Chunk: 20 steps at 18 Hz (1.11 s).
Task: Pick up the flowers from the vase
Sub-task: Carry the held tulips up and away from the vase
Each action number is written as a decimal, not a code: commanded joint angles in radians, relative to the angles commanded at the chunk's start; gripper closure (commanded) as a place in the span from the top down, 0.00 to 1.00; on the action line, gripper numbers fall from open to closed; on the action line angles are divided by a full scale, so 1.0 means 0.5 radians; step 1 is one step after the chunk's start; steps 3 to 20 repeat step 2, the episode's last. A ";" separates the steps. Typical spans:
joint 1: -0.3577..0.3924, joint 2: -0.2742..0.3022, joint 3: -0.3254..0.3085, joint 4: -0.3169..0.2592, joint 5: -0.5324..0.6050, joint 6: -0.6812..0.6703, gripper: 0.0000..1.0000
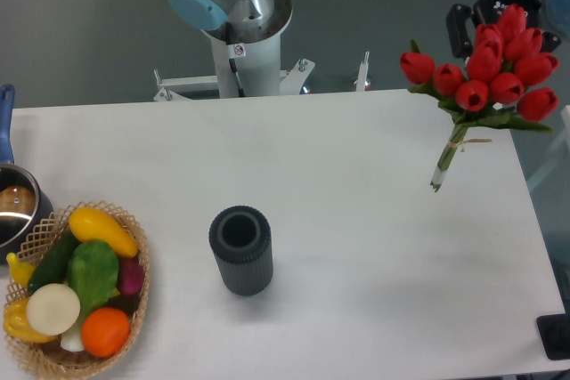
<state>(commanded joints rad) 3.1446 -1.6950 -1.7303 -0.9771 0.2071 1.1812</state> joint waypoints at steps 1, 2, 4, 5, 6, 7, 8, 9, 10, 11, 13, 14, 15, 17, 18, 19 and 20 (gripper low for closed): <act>0.000 0.000 0.000 -0.003 0.000 0.000 0.36; 0.000 -0.003 -0.003 0.000 0.000 0.000 0.36; 0.000 -0.003 -0.003 0.000 0.000 0.000 0.36; 0.000 -0.003 -0.003 0.000 0.000 0.000 0.36; 0.000 -0.003 -0.003 0.000 0.000 0.000 0.36; 0.000 -0.003 -0.003 0.000 0.000 0.000 0.36; 0.000 -0.003 -0.003 0.000 0.000 0.000 0.36; 0.000 -0.003 -0.003 0.000 0.000 0.000 0.36; 0.000 -0.003 -0.003 0.000 0.000 0.000 0.36; 0.000 -0.003 -0.003 0.000 0.000 0.000 0.36; 0.000 -0.003 -0.003 0.000 0.000 0.000 0.36; 0.000 -0.003 -0.003 0.000 0.000 0.000 0.36; 0.000 -0.003 -0.003 0.000 0.000 0.000 0.36; 0.000 -0.003 -0.003 0.000 0.000 0.000 0.36; 0.000 -0.003 -0.003 0.000 0.000 0.000 0.36; 0.000 -0.003 -0.003 0.000 0.000 0.000 0.36; 0.000 -0.003 -0.003 0.000 0.000 0.000 0.36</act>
